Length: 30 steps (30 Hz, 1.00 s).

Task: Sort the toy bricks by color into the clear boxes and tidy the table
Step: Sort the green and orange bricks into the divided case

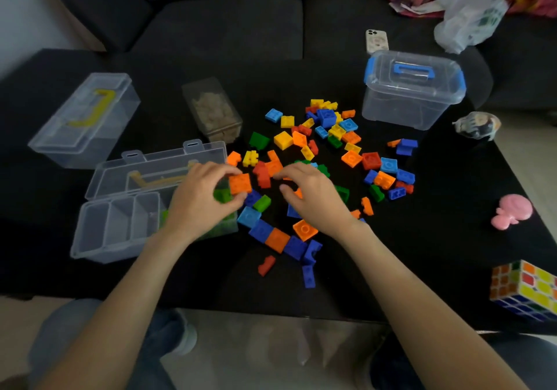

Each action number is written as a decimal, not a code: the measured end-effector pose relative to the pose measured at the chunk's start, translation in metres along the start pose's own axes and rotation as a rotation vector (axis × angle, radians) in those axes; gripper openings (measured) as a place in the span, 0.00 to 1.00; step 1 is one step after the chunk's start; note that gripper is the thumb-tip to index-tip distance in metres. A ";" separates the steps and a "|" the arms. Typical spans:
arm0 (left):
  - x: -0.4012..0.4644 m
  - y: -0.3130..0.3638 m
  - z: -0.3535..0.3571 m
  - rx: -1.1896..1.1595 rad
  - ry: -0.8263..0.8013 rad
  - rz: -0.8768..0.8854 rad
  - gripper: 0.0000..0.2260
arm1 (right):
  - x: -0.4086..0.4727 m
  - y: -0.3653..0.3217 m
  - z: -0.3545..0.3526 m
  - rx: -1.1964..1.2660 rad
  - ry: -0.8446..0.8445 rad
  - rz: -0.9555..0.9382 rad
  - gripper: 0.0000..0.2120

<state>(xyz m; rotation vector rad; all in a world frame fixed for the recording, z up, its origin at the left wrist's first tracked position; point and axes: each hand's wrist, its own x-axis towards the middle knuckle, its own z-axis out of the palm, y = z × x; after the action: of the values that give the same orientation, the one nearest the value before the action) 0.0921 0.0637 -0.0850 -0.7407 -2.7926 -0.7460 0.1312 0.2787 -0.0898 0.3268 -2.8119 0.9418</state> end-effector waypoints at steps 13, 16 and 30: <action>-0.041 -0.043 -0.027 0.074 -0.138 -0.083 0.22 | 0.008 -0.056 0.062 -0.067 -0.130 -0.027 0.20; -0.047 -0.052 -0.031 0.105 -0.073 -0.091 0.19 | 0.011 -0.061 0.061 -0.127 -0.061 -0.104 0.17; -0.047 -0.073 -0.033 0.242 0.027 -0.112 0.06 | 0.046 -0.089 0.072 -0.400 -0.259 -0.137 0.17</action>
<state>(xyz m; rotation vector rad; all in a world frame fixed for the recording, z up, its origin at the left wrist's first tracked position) 0.0974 -0.0274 -0.1006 -0.5318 -2.8492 -0.4191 0.1037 0.1581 -0.0855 0.6107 -3.0674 0.3142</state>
